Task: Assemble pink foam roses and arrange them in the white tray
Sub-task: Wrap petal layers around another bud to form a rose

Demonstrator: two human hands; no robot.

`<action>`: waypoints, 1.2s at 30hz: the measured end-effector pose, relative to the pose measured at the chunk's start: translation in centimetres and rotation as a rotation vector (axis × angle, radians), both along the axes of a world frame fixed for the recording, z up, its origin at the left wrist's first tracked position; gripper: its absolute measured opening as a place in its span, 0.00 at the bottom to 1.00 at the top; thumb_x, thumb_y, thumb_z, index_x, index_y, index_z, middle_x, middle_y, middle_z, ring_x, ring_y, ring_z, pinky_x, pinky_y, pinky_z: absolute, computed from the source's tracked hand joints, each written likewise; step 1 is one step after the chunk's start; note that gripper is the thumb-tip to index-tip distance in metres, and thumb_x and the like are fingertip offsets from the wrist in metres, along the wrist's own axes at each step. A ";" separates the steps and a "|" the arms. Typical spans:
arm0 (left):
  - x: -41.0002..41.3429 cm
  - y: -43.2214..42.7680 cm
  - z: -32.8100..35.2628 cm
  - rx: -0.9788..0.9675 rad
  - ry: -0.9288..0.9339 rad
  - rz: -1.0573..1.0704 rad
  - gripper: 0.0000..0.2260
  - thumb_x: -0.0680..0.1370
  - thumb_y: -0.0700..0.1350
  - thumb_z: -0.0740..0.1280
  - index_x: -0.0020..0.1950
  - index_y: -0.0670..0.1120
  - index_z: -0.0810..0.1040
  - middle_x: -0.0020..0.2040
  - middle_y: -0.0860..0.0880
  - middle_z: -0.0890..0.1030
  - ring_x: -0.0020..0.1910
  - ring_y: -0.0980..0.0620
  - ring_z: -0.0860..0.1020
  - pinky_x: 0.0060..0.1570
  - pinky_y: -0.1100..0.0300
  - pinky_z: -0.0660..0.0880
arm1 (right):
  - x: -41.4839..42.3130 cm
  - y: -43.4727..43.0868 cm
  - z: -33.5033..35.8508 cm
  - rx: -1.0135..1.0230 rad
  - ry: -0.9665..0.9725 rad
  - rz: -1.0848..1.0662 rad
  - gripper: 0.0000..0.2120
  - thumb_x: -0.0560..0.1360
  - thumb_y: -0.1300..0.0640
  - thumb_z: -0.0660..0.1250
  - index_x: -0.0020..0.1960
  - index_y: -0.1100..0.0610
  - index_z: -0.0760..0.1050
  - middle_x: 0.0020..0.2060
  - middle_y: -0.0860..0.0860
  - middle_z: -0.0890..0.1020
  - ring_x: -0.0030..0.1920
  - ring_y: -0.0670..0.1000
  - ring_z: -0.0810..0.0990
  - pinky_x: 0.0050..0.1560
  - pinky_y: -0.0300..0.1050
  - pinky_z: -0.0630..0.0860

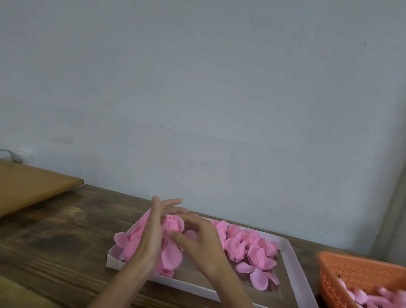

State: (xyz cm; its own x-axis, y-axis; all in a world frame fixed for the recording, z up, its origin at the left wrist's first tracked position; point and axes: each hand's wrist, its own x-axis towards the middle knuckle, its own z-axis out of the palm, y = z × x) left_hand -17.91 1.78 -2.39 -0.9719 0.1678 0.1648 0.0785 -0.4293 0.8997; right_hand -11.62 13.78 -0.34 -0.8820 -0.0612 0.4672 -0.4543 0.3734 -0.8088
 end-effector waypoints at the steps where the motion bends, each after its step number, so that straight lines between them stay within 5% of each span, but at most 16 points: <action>1: -0.5 -0.6 -0.3 -0.004 -0.014 -0.015 0.25 0.83 0.66 0.55 0.60 0.50 0.83 0.56 0.48 0.85 0.54 0.48 0.83 0.54 0.47 0.77 | 0.0 0.1 0.1 -0.035 -0.014 -0.001 0.09 0.76 0.55 0.73 0.56 0.48 0.85 0.50 0.44 0.87 0.51 0.44 0.85 0.53 0.46 0.82; 5: -1.3 -1.1 -1.0 -0.058 -0.058 -0.006 0.21 0.79 0.60 0.69 0.58 0.44 0.86 0.55 0.38 0.86 0.55 0.39 0.86 0.56 0.41 0.83 | 0.6 0.4 0.1 -0.216 -0.053 0.016 0.09 0.79 0.62 0.70 0.52 0.50 0.86 0.45 0.48 0.88 0.37 0.39 0.82 0.33 0.29 0.73; 8: -1.8 -2.1 -0.9 0.031 -0.056 -0.022 0.12 0.74 0.42 0.77 0.55 0.39 0.86 0.57 0.33 0.84 0.53 0.37 0.86 0.48 0.48 0.85 | 0.7 0.8 0.2 -0.306 -0.066 0.007 0.07 0.79 0.62 0.70 0.53 0.54 0.85 0.45 0.51 0.88 0.36 0.42 0.82 0.29 0.32 0.72; 11: -1.8 -2.3 -1.0 0.074 -0.128 -0.027 0.18 0.66 0.32 0.79 0.54 0.42 0.87 0.56 0.37 0.86 0.52 0.39 0.87 0.43 0.51 0.85 | 0.8 1.1 0.2 -0.330 -0.088 0.029 0.07 0.79 0.62 0.71 0.56 0.59 0.84 0.45 0.55 0.87 0.36 0.45 0.82 0.30 0.34 0.73; 16: -1.6 -1.6 -0.8 0.032 -0.105 0.090 0.15 0.61 0.37 0.82 0.46 0.47 0.89 0.50 0.40 0.88 0.51 0.40 0.87 0.46 0.48 0.85 | 0.9 1.3 0.4 -0.270 -0.084 0.051 0.07 0.79 0.63 0.71 0.53 0.55 0.85 0.41 0.51 0.86 0.35 0.44 0.81 0.31 0.33 0.73; 21: -0.8 -1.2 -0.3 -0.133 0.105 0.186 0.08 0.73 0.38 0.79 0.43 0.51 0.88 0.46 0.44 0.88 0.48 0.45 0.88 0.46 0.48 0.84 | 0.7 1.1 0.5 -0.096 -0.021 -0.084 0.13 0.75 0.58 0.75 0.47 0.39 0.83 0.52 0.42 0.84 0.48 0.44 0.83 0.42 0.35 0.77; 28: 0.0 -1.5 0.2 -0.131 0.185 0.145 0.06 0.69 0.46 0.78 0.45 0.51 0.89 0.46 0.45 0.88 0.48 0.45 0.88 0.44 0.52 0.85 | 0.6 1.5 0.9 -0.082 -0.051 -0.085 0.06 0.75 0.58 0.75 0.51 0.52 0.84 0.40 0.53 0.87 0.32 0.49 0.83 0.25 0.37 0.73; 33: 0.4 -1.9 0.5 -0.162 0.219 0.153 0.08 0.69 0.48 0.78 0.46 0.49 0.89 0.47 0.43 0.88 0.49 0.42 0.87 0.49 0.41 0.84 | 0.5 1.3 0.9 -0.101 -0.007 -0.144 0.14 0.70 0.56 0.80 0.53 0.49 0.80 0.45 0.47 0.87 0.43 0.49 0.87 0.39 0.52 0.85; 36: 0.7 -1.8 0.8 -0.173 0.234 0.142 0.06 0.71 0.46 0.78 0.47 0.47 0.89 0.46 0.43 0.88 0.48 0.41 0.87 0.50 0.40 0.84 | 0.3 1.4 1.0 -0.130 -0.023 -0.122 0.19 0.70 0.57 0.80 0.57 0.46 0.80 0.47 0.47 0.88 0.44 0.51 0.87 0.42 0.52 0.85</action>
State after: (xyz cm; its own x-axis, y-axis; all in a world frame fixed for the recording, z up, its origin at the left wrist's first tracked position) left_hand -17.19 -0.02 -1.56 -0.9268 0.0781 0.3673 0.3398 -0.2418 0.9089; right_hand -11.30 15.20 0.63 -0.8897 0.1070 0.4438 -0.3927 0.3161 -0.8636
